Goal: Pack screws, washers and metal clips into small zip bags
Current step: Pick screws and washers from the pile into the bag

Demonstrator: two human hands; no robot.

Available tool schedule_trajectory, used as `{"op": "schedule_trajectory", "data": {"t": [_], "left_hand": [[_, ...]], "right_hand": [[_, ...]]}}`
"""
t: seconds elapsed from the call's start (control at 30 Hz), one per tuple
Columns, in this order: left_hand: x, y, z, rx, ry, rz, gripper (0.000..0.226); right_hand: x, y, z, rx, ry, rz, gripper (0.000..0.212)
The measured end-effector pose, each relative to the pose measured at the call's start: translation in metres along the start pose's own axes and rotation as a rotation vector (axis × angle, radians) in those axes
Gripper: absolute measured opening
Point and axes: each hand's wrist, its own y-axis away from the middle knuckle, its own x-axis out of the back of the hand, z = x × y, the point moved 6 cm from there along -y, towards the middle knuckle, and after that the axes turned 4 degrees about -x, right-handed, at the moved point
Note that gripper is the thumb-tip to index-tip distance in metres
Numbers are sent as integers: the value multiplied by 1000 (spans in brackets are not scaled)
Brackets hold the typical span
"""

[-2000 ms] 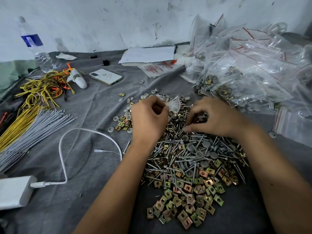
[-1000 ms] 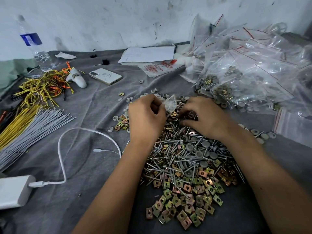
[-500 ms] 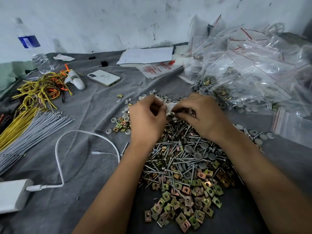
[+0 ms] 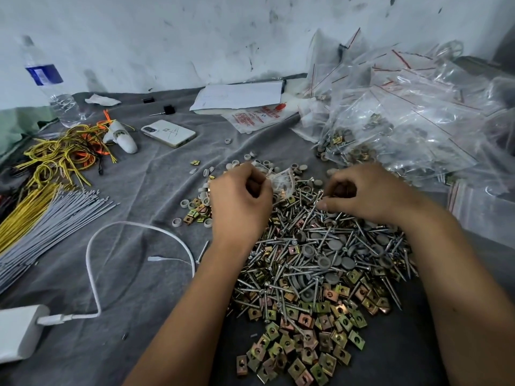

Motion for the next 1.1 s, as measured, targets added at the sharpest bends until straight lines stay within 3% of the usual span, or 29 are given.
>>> {"op": "schedule_trajectory", "data": {"t": [0.2, 0.37, 0.43, 0.57, 0.9, 1.1], "left_hand": [[0, 0, 0, -11, -5, 1, 20], [-1, 0, 2, -37, -11, -5, 19], [0, 1, 3, -40, -4, -5, 19], [0, 1, 4, -29, -2, -12, 18], [-2, 1, 4, -28, -6, -26, 17], [-2, 1, 3, -19, -3, -24, 19]], "right_hand": [[-5, -4, -9, 62, 9, 31, 15], [1, -6, -14, 124, -14, 166, 24], [-2, -5, -15, 125, -57, 108, 18], [-12, -4, -13, 106, -112, -75, 44], [-20, -5, -21, 225, -74, -61, 44], [-17, -6, -26, 259, -66, 63, 14]]}}
